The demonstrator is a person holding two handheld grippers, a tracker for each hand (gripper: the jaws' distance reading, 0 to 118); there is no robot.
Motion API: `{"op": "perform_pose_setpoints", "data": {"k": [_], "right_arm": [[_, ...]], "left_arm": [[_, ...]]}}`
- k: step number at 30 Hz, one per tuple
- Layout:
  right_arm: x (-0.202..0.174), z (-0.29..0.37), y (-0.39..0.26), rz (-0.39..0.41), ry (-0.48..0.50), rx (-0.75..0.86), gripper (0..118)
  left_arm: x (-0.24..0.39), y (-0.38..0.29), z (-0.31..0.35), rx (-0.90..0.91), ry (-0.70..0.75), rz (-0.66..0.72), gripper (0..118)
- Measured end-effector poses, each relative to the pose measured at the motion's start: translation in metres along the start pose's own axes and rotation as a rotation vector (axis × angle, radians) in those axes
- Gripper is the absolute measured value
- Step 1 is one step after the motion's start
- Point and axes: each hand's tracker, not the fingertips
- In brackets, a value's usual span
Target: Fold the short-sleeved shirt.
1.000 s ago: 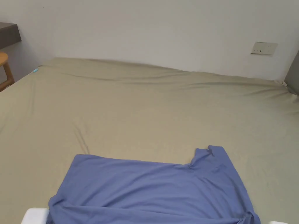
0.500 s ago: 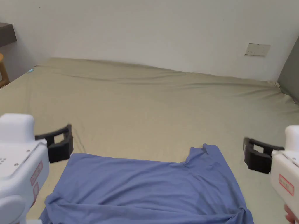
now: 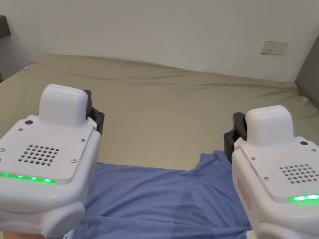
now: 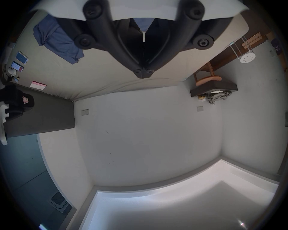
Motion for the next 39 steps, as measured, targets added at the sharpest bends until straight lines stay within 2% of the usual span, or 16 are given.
{"op": "perform_pose_setpoints", "data": {"k": [6, 9, 12, 13, 14, 16, 17, 18, 27, 29, 31, 32, 33, 34, 37, 39], "right_arm": [[-0.003, -0.026, -0.022, 0.012, 0.015, -0.056, 2], [0.001, -0.041, -0.040, 0.002, 0.024, -0.108, 2], [0.010, -0.056, -0.061, -0.007, 0.012, -0.162, 2], [0.014, -0.062, -0.069, -0.010, 0.009, -0.187, 2], [0.020, -0.068, -0.077, -0.015, 0.004, -0.207, 2], [0.030, -0.079, -0.090, -0.026, -0.010, -0.248, 2], [0.036, -0.084, -0.097, -0.032, -0.020, -0.269, 2], [0.041, -0.089, -0.102, -0.035, -0.026, -0.283, 2], [0.076, -0.115, -0.136, -0.028, -0.099, -0.400, 2], [0.079, -0.116, -0.139, -0.049, -0.102, -0.421, 2], [0.080, -0.120, -0.143, -0.043, -0.093, -0.455, 2], [0.079, -0.120, -0.146, -0.032, -0.096, -0.460, 2], [0.078, -0.121, -0.147, -0.024, -0.100, -0.464, 2], [0.077, -0.124, -0.149, -0.023, -0.098, -0.471, 2], [0.079, -0.131, -0.151, -0.056, -0.073, -0.495, 2], [0.082, -0.137, -0.152, -0.062, -0.069, -0.499, 2]], "left_arm": [[0.004, -0.031, -0.030, -0.099, -0.030, -0.026, 0], [-0.005, -0.069, -0.056, -0.223, -0.109, -0.013, 0], [-0.023, -0.125, -0.093, -0.407, -0.068, -0.015, 0], [-0.031, -0.144, -0.108, -0.468, -0.062, -0.010, 8], [-0.039, -0.162, -0.124, -0.535, -0.049, -0.008, 29], [-0.054, -0.195, -0.158, -0.640, -0.026, 0.003, 97], [-0.061, -0.213, -0.178, -0.720, -0.012, -0.010, 114], [-0.067, -0.225, -0.194, -0.755, 0.002, -0.013, 116], [-0.101, -0.282, -0.290, -0.884, 0.074, 0.081, 112], [-0.100, -0.283, -0.295, -0.941, 0.067, 0.066, 81], [-0.089, -0.280, -0.290, -0.912, 0.042, 0.077, 68], [-0.083, -0.278, -0.290, -0.908, 0.008, 0.024, 56], [-0.077, -0.278, -0.289, -0.900, -0.030, 0.007, 38], [-0.068, -0.278, -0.287, -0.898, -0.080, 0.014, 9], [-0.051, -0.276, -0.287, -0.897, -0.038, -0.131, 4], [-0.064, -0.270, -0.286, -0.897, -0.046, -0.014, 4]]}}
